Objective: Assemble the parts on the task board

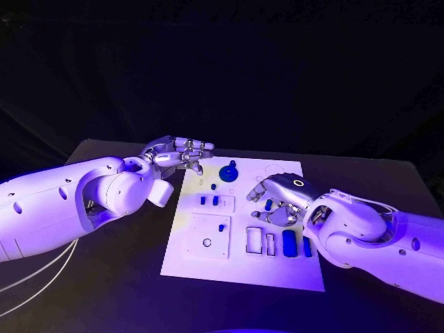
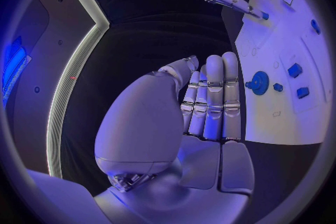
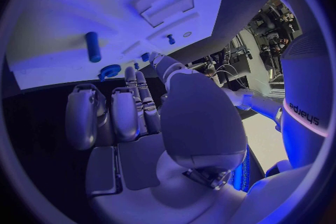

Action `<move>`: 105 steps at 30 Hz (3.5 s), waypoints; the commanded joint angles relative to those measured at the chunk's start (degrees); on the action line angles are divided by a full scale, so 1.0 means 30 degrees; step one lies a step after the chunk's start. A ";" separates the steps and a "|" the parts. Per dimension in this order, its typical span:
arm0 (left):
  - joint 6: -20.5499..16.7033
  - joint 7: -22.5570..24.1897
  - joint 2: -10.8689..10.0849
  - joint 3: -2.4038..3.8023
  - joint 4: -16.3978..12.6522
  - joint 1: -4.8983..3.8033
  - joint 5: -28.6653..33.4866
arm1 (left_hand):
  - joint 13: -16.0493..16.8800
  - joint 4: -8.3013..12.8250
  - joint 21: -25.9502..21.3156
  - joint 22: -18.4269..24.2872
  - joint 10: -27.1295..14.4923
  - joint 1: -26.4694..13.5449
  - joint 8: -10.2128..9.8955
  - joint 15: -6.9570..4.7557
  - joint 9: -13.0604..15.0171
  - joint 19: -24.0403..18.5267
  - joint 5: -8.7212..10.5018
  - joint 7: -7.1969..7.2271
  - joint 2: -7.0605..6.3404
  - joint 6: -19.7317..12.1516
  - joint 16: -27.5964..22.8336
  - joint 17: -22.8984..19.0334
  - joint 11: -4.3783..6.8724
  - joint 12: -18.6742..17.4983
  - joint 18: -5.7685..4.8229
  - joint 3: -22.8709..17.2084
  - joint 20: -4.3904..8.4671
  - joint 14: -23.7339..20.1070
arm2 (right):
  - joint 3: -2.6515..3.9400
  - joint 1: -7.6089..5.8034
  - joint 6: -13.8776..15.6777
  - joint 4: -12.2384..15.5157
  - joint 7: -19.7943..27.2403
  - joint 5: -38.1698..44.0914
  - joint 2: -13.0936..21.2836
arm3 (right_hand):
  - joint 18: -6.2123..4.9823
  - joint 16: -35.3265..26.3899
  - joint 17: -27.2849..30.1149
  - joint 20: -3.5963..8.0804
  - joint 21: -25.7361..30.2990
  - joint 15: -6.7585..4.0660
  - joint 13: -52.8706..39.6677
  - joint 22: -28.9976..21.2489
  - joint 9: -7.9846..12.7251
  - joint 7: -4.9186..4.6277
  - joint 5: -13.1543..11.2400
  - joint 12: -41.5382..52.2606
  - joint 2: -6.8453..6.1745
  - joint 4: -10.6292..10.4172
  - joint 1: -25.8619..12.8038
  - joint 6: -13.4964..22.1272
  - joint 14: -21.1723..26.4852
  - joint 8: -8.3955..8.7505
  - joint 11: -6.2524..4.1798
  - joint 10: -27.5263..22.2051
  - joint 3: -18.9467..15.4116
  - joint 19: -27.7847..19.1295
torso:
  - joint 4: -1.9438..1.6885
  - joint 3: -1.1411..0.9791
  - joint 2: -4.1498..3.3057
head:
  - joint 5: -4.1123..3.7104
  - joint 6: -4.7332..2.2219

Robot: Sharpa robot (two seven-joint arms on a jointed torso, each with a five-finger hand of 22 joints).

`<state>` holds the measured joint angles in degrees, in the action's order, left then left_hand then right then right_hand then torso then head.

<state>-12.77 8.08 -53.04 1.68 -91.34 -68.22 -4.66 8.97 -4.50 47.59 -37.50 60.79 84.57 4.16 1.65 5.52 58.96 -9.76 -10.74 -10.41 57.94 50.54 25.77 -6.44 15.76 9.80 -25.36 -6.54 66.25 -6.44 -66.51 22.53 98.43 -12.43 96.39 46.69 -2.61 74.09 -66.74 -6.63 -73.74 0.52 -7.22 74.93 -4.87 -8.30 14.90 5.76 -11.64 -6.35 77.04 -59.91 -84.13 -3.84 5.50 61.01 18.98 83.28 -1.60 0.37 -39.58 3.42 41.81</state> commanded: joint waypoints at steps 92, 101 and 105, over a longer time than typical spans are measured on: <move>0.0661 -0.0011 0.0657 -0.0128 0.0613 0.0007 0.0073 | 0.0032 0.0052 -0.0130 0.0054 -0.0151 0.0006 -0.0002 0.0018 -0.0035 -0.0163 -0.0035 0.0045 0.0293 -0.0073 -0.0097 -0.0092 -0.0020 0.0147 0.0269 0.0145 -0.0029 -0.0147 | -0.0014 0.0272 -0.0639 0.1103 0.0654 -0.1762 -0.2463 | 0.0071 0.0541 -0.0236 0.0713 -0.1497 -0.0669 0.0386 0.3959 -0.0735 0.0541 -0.1568 0.1655 0.1994 0.0430 0.2215 -0.2532 -0.0586 -0.0769 -0.0844 0.2810 0.1263 0.0793 | -0.0109 0.0013 0.0036 | -0.0035 -0.0087; 0.0639 0.0032 0.0752 -0.0141 0.0655 0.0009 0.0076 | 0.0036 0.0049 -0.0137 0.0058 -0.0144 0.0000 0.0006 0.0019 -0.0034 -0.0164 -0.0035 0.0048 0.0312 -0.0062 -0.0098 -0.0103 -0.0018 0.0164 0.0268 0.0156 -0.0031 -0.0148 | -0.0206 0.0748 -0.1089 -0.0300 0.1056 -0.1841 -0.3935 | 0.0071 0.0550 -0.0244 0.0704 -0.1493 -0.0656 0.0390 0.3960 -0.0753 0.0514 -0.1502 0.1602 0.1967 0.0474 0.2170 -0.2512 -0.0587 -0.0750 -0.0824 0.2813 0.1317 0.0791 | -0.0130 0.0015 0.0026 | 0.0116 0.0021; 0.0631 0.0039 0.0758 -0.0141 0.0651 0.0008 0.0076 | 0.0036 0.0049 -0.0137 0.0058 -0.0144 0.0000 0.0006 0.0019 -0.0034 -0.0164 -0.0035 0.0048 0.0312 -0.0062 -0.0098 -0.0103 -0.0018 0.0164 0.0268 0.0156 -0.0031 -0.0148 | -0.0254 0.0903 -0.1353 -0.0641 0.1064 -0.1723 -0.4256 | 0.0069 0.0553 -0.0248 0.0703 -0.1486 -0.0655 0.0390 0.3958 -0.0756 0.0511 -0.1491 0.1595 0.1965 0.0480 0.2165 -0.2511 -0.0587 -0.0749 -0.0822 0.2814 0.1325 0.0789 | -0.0112 0.0011 0.0030 | 0.0176 0.0063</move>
<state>-11.78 7.59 -50.90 1.22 -89.30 -68.18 -4.66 8.99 -4.35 47.38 -37.41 60.80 84.59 4.16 1.65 5.50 58.96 -9.76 -10.74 -9.94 57.94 50.54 25.54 -6.43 15.98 9.80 -25.20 -6.54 66.25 -7.17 -63.95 20.34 96.76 -10.35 90.83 34.06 -2.94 75.61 -67.49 -4.88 -78.43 -1.24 -5.97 74.92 -5.33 -6.32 10.21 10.94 -5.76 -4.79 83.96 -67.15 -83.82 -5.90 3.03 69.03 22.63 84.00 -1.94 0.42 -39.48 3.84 41.91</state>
